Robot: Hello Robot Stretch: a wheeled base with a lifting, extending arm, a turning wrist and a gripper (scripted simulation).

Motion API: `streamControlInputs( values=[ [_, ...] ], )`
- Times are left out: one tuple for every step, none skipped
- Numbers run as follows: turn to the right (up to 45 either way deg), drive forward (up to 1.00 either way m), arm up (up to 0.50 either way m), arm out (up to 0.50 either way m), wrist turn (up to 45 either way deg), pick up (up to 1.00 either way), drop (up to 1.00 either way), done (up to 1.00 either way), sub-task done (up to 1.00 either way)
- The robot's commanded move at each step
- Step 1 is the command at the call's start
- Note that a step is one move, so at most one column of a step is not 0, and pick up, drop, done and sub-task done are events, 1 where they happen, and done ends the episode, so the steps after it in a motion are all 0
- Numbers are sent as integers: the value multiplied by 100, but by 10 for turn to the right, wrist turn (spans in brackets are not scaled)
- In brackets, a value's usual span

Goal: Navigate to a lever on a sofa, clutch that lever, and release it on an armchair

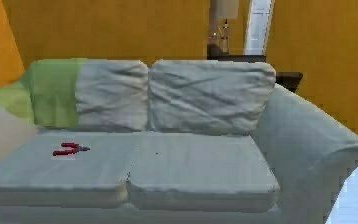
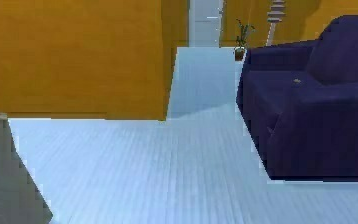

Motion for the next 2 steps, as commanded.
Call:
streamControlInputs(
  values=[
    [450, 0, 0, 0, 0, 0, 0, 0, 0],
    [90, 0, 0, 0, 0, 0, 0, 0, 0]
  ],
)
